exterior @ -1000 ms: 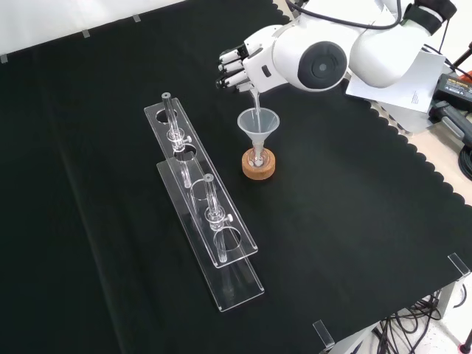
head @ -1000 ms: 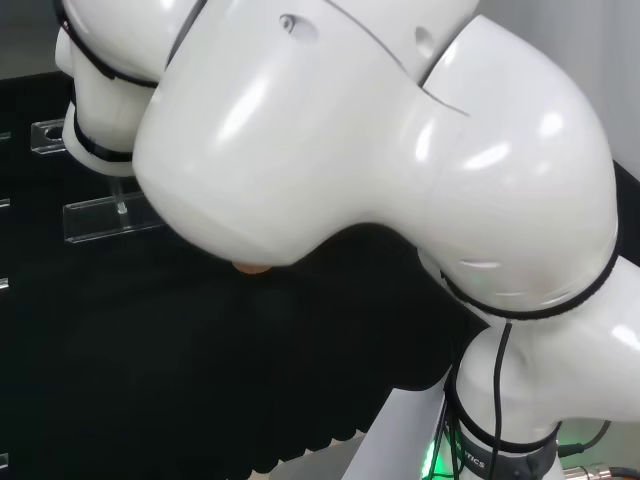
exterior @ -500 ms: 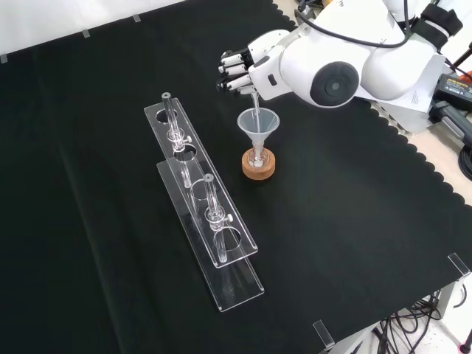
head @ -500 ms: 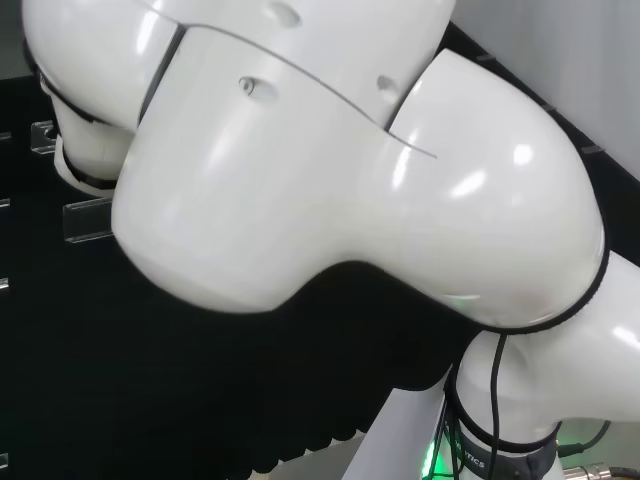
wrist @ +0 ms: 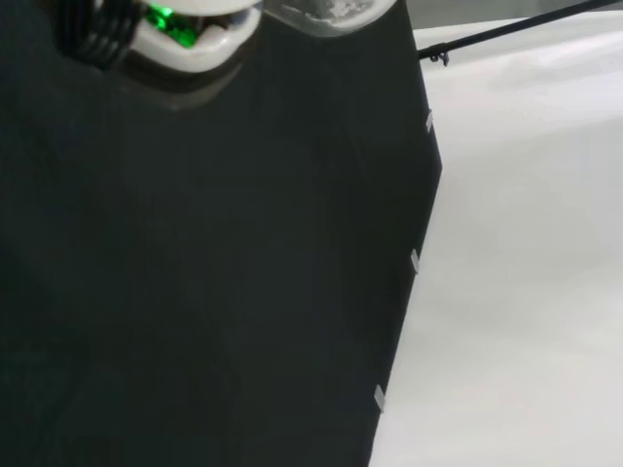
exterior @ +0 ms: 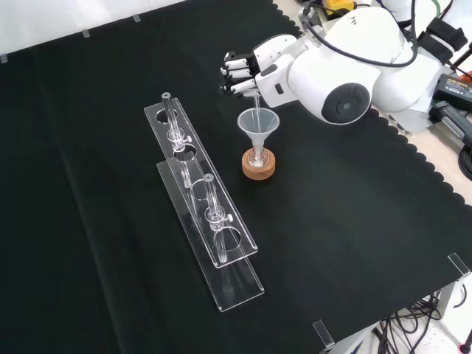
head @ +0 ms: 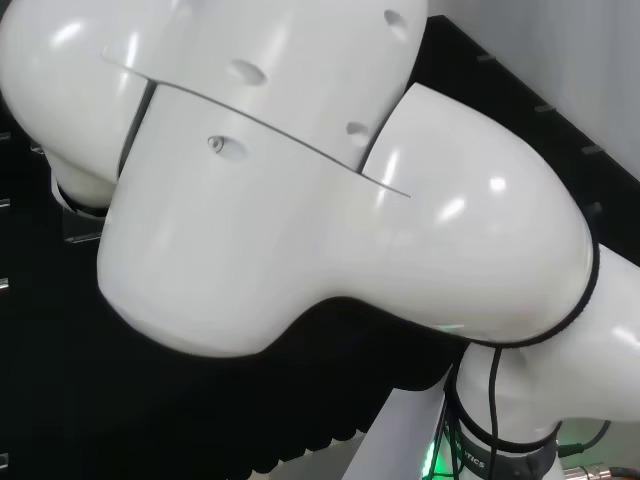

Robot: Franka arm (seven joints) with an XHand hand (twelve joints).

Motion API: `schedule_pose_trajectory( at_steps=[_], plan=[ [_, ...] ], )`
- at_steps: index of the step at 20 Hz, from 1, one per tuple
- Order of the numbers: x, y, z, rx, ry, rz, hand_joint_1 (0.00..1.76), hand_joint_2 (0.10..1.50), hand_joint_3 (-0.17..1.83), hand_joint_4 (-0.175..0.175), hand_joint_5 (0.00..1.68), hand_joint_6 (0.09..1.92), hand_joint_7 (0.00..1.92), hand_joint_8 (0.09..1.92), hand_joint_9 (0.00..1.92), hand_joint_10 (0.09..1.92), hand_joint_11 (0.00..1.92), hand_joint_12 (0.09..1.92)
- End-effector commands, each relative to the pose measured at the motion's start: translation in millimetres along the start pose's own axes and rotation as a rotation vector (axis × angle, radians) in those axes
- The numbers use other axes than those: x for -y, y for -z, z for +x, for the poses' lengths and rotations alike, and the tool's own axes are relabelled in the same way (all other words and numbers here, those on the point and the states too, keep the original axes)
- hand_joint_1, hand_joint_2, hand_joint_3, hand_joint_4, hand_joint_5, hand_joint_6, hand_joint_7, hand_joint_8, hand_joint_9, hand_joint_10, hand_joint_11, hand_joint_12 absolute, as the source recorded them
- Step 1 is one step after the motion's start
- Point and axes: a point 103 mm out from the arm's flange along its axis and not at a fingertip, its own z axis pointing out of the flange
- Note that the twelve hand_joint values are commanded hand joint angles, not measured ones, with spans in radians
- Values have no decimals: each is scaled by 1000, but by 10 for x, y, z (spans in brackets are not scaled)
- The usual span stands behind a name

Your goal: Pour all the NaCl from the weighing funnel into the round-bottom flask.

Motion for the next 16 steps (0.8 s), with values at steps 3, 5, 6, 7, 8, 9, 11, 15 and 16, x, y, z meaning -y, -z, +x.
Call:
schedule_pose_trajectory(
  at_steps=[3,5,6,7,8,9,11,15,16],
  plan=[
    [40,70,22,57,-5,6,1100,719,595,175,1198,780,418,702,820,430,817,1053],
    [46,90,28,66,-7,8,1100,719,595,175,1199,780,418,702,820,430,817,1052],
    [50,103,32,71,-8,7,1100,719,595,175,1199,780,418,702,820,429,817,1052],
    [52,115,32,73,-9,6,1100,718,596,175,1199,780,418,702,820,429,817,1051],
    [54,125,30,75,-10,5,1100,718,596,175,1199,780,418,702,820,429,817,1051],
    [56,136,27,78,-10,5,1100,718,596,175,1199,780,418,702,820,429,817,1050],
    [56,150,32,91,-11,3,1100,718,596,175,1199,780,418,702,820,429,817,1050],
    [55,185,52,118,-13,3,1100,718,596,175,1199,779,419,703,820,428,818,1048],
    [55,193,54,125,-14,1,1100,718,596,175,1199,779,419,703,820,428,818,1048]
  ],
)
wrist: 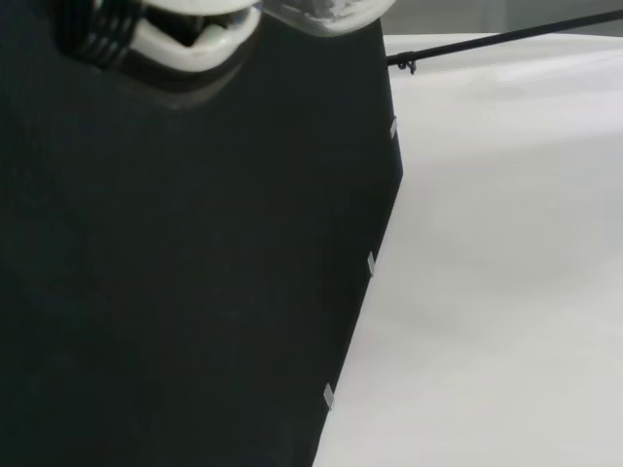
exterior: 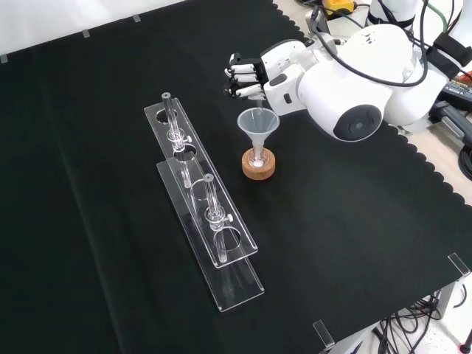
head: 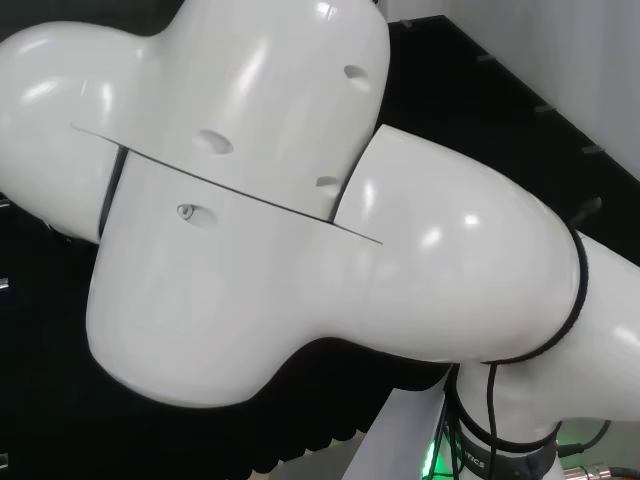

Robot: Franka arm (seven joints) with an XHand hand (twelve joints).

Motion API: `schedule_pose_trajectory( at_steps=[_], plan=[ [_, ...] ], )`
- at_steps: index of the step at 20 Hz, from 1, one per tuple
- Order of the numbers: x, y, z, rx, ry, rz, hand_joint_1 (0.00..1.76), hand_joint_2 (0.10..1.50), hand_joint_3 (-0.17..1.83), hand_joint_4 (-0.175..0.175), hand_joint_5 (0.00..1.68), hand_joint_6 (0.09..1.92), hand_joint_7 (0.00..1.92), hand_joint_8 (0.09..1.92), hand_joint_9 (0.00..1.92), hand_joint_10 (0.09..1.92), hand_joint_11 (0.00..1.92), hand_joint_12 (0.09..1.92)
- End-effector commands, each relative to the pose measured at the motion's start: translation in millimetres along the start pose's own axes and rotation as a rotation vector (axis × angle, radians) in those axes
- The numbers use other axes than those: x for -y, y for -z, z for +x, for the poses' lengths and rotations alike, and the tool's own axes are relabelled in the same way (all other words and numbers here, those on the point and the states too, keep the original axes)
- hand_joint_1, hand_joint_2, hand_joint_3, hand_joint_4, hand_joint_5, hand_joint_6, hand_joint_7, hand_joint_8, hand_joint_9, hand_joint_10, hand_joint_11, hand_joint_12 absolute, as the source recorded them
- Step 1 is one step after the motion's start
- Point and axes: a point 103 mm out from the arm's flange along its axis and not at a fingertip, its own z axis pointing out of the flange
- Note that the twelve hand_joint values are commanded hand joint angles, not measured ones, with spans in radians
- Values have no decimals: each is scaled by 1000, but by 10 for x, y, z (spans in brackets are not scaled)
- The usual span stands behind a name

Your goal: Pour all the NaCl from the weighing funnel into the round-bottom flask.

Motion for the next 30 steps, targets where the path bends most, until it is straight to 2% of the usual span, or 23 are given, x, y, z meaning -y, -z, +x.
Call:
schedule_pose_trajectory(
  at_steps=[1,8,18,23,30],
  plan=[
    [6,53,13,37,-3,-4,1100,718,596,175,1200,779,419,703,820,428,818,1048],
    [13,112,12,84,-10,-17,1101,717,597,175,1200,778,420,703,820,427,819,1046],
    [18,114,-27,67,-13,-14,1101,716,598,175,1201,777,420,702,820,426,821,1043],
    [22,76,-28,-21,2,-10,1101,716,598,175,1202,776,421,702,820,426,822,1042],
    [7,-30,-84,-211,29,4,1101,715,599,175,1202,775,420,701,821,425,824,1041]
  ],
)
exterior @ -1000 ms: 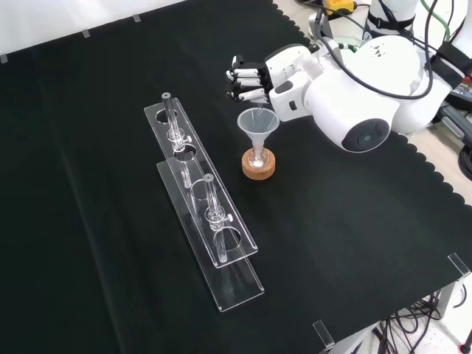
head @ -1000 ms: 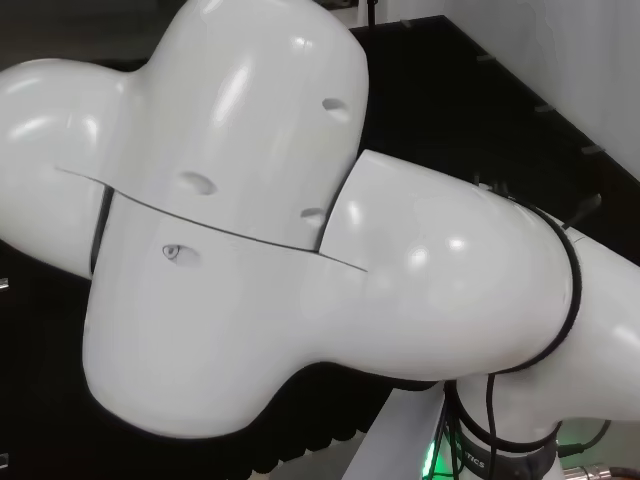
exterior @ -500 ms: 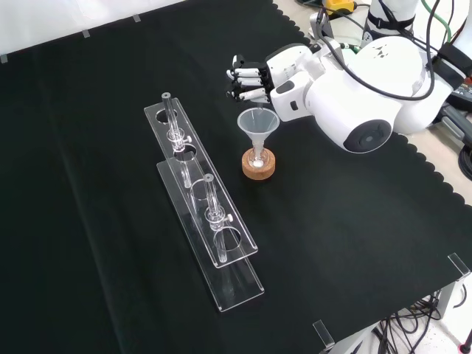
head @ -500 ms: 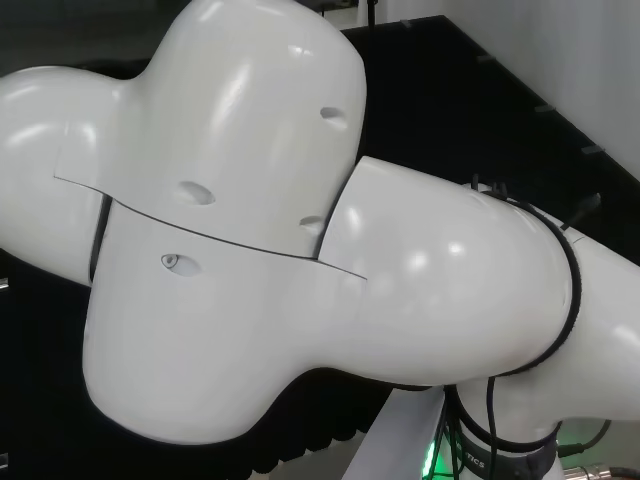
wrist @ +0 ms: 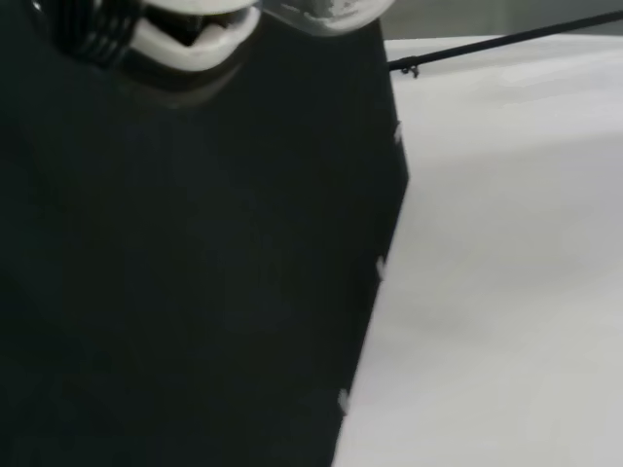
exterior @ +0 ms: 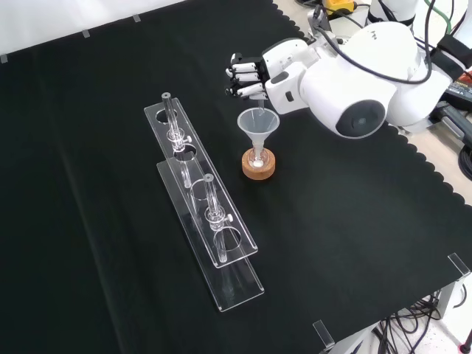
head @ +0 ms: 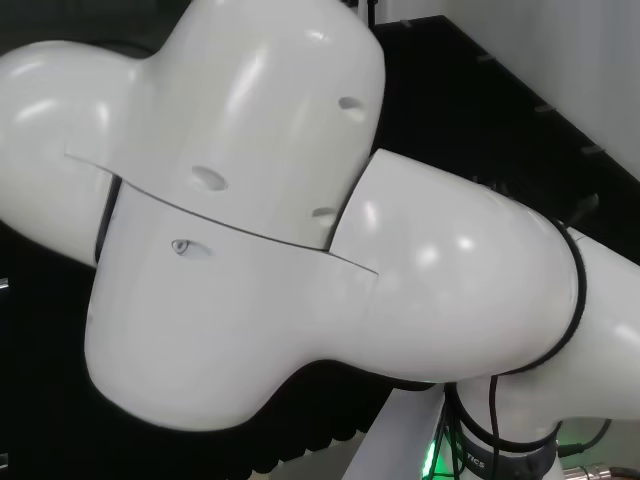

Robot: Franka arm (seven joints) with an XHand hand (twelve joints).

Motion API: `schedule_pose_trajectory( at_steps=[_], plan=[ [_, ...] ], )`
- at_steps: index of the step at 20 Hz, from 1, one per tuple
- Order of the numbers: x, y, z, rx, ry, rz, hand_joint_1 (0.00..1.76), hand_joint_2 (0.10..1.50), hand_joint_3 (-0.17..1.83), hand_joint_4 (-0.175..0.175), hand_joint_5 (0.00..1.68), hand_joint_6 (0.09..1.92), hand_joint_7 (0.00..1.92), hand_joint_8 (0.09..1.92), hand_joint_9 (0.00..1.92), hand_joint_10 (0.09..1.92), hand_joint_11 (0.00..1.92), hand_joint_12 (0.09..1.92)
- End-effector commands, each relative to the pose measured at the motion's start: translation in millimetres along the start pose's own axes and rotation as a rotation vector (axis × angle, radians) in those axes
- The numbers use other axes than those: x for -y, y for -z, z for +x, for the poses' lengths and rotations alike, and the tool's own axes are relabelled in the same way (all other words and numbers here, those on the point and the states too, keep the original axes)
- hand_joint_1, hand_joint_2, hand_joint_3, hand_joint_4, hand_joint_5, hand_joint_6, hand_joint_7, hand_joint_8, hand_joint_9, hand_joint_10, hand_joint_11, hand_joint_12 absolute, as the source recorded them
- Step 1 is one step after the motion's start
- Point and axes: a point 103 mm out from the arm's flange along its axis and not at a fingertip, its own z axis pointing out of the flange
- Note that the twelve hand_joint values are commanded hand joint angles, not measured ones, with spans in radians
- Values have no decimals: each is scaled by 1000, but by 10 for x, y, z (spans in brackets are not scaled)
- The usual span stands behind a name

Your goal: Pour all the NaCl from the weighing funnel into the round-bottom flask.

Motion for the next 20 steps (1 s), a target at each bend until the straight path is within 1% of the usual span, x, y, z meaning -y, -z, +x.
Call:
schedule_pose_trajectory(
  at_steps=[1,4,6,7,9,14,17,20],
  plan=[
    [-16,-96,-62,-179,30,9,1101,715,599,175,1202,775,420,701,821,425,824,1041],
    [-38,-169,-109,-267,39,12,1101,715,599,175,1203,775,419,701,821,425,824,1040],
    [-55,-240,-159,-362,50,22,1101,715,599,175,1203,775,419,701,821,425,824,1040],
    [-59,-279,-186,-417,54,10,1101,715,599,175,1203,775,419,700,821,425,825,1040],
    [-69,-338,-218,-464,55,1,1101,715,599,175,1203,775,419,700,821,425,825,1039],
    [-112,-502,-275,-567,66,13,1101,715,600,175,1203,775,420,700,823,424,828,1039],
    [-136,-597,-308,-659,70,1,1101,715,600,175,1203,775,420,700,823,424,829,1039],
    [-168,-694,-346,-763,74,14,1101,715,600,175,1203,775,420,700,823,424,830,1038]
  ],
)
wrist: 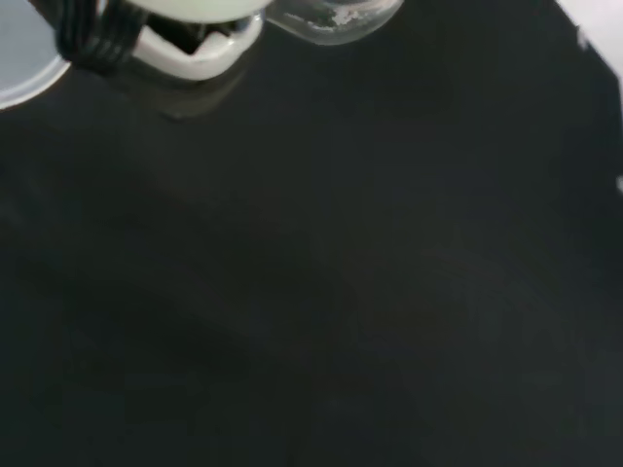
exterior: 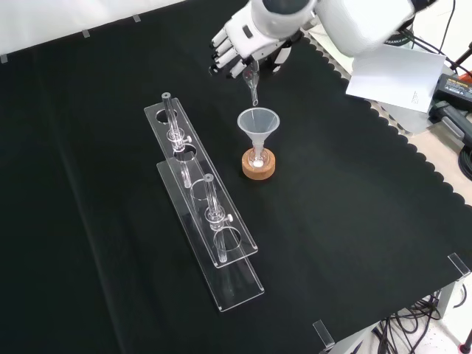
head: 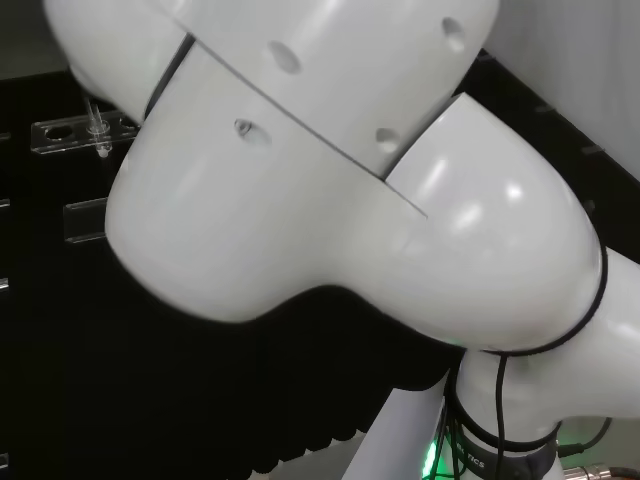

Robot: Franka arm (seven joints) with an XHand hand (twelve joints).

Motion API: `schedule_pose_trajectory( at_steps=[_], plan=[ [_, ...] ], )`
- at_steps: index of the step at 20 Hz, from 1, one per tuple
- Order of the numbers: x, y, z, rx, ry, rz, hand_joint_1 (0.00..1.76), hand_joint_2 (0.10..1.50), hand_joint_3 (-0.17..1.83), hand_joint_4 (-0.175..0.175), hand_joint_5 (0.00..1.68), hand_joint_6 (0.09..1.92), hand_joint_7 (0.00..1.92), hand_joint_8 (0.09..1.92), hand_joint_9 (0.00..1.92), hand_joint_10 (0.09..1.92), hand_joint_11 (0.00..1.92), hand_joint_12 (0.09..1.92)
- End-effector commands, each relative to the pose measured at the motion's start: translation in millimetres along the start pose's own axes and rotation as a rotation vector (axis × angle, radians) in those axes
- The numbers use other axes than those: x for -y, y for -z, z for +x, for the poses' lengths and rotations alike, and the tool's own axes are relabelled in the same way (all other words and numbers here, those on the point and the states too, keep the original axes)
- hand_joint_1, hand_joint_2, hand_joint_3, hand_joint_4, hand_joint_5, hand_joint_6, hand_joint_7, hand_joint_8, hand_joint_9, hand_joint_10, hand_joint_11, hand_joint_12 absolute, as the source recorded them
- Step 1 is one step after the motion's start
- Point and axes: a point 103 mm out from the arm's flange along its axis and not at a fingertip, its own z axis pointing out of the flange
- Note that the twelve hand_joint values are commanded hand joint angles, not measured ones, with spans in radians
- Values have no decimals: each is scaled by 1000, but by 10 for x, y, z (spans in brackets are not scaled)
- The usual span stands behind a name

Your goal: Pour all the NaCl from the weighing funnel into the round-bottom flask.

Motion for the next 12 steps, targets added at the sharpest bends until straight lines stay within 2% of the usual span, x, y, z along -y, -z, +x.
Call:
schedule_pose_trajectory(
  at_steps=[1,6,12],
  plan=[
    [-71,-165,-171,-223,24,-1,1101,715,600,175,1203,775,420,700,823,424,830,1038],
    [-109,-213,-318,-349,11,-4,1101,714,600,175,1203,775,420,700,825,424,831,1037],
    [-154,-274,-520,-423,-17,3,1101,714,600,175,1203,775,420,700,826,423,832,1036]
  ],
)
